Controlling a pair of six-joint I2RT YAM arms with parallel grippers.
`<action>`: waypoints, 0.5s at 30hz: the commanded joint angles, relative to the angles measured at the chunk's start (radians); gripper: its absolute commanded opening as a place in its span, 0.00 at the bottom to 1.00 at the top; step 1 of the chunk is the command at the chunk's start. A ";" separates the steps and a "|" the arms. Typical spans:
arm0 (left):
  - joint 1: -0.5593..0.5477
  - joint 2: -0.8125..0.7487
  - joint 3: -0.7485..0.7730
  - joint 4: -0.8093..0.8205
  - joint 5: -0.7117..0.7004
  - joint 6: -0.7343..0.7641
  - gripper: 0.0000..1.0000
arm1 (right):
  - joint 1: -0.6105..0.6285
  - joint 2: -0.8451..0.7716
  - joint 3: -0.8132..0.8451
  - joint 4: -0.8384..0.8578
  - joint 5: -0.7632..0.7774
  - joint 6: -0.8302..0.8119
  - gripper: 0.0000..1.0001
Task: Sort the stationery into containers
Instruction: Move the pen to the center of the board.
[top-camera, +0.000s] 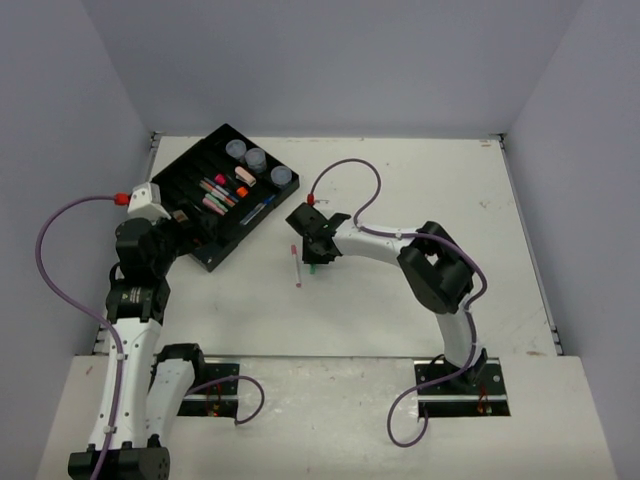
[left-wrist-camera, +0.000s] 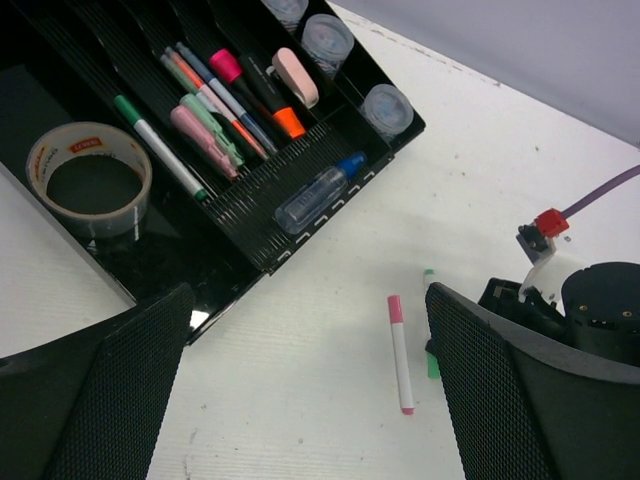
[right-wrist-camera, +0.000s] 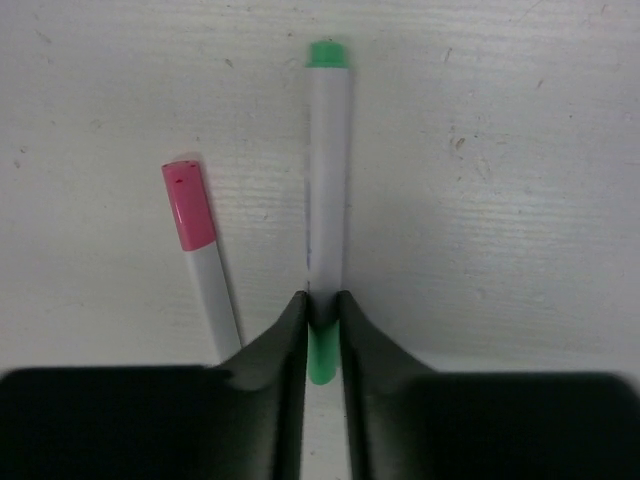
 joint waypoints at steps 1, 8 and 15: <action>0.002 0.004 0.004 0.018 0.084 0.034 1.00 | 0.005 -0.048 -0.111 -0.006 0.027 0.037 0.01; -0.005 0.055 -0.067 0.181 0.429 -0.066 1.00 | 0.003 -0.167 -0.234 0.028 0.055 0.043 0.00; -0.228 0.219 -0.272 0.852 0.737 -0.366 1.00 | 0.004 -0.534 -0.502 0.376 -0.119 -0.055 0.00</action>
